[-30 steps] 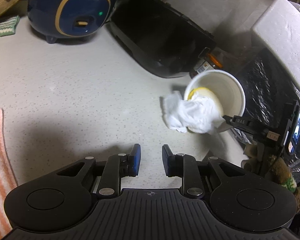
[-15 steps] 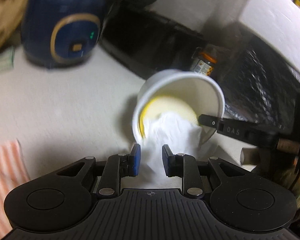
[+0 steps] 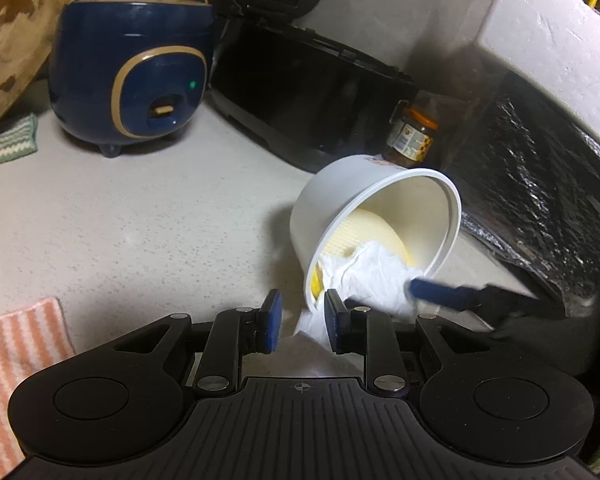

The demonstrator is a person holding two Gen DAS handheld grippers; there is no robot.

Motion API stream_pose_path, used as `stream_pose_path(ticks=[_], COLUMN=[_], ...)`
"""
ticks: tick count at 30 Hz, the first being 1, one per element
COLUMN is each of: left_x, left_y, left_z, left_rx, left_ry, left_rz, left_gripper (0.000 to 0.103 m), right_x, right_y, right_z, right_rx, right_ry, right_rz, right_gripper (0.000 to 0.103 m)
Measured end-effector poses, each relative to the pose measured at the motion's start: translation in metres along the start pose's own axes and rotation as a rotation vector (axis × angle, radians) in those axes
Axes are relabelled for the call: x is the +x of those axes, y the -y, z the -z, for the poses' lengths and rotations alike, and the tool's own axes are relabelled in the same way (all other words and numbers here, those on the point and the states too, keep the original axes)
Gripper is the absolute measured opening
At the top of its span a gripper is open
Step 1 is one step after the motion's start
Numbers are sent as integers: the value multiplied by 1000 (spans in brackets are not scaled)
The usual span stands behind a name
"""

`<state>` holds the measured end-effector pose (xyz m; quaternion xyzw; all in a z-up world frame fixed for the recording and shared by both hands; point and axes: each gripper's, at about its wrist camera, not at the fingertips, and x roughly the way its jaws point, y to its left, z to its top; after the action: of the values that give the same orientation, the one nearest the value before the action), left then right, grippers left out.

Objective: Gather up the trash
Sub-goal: 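Reach both grippers to the white paper bowl holding a crumpled tissue, then pull the tissue out with the right gripper while the left grips the bowl rim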

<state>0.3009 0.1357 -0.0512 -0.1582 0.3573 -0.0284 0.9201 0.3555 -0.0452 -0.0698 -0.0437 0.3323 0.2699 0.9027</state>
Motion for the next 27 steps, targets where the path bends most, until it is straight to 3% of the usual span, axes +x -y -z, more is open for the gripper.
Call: stream_pose_path(ticks=[3, 6, 9, 10, 13, 17, 24, 27], left_x=[-2, -2, 0, 1, 8, 19, 27, 32], left_y=[-1, 0, 5, 8, 14, 12, -1, 7], left_z=[-1, -1, -6, -8, -15, -26, -41, -43], left_rx=[7, 4, 25, 38, 73, 89, 83, 129], left_ry=[2, 6, 17, 26, 49, 67, 64, 53], left_rz=[-12, -17, -28, -30, -47, -130, -96, -86], left_gripper=[27, 27, 27, 27, 27, 27, 27, 27], right_x=[20, 21, 22, 22, 12, -2, -9, -9], right_y=[-6, -9, -12, -12, -17, -23, -21, -29], right_z=[7, 10, 11, 12, 19, 27, 32, 33], right_rx=[-20, -30, -47, -44, -56, -96, -113, -164], right_ry=[-62, -83, -123, -134, -132, -122, -97, -98], right_rz=[36, -4, -42, -55, -101, -178, -185, -156], right_gripper=[72, 67, 18, 10, 9, 9, 9, 9])
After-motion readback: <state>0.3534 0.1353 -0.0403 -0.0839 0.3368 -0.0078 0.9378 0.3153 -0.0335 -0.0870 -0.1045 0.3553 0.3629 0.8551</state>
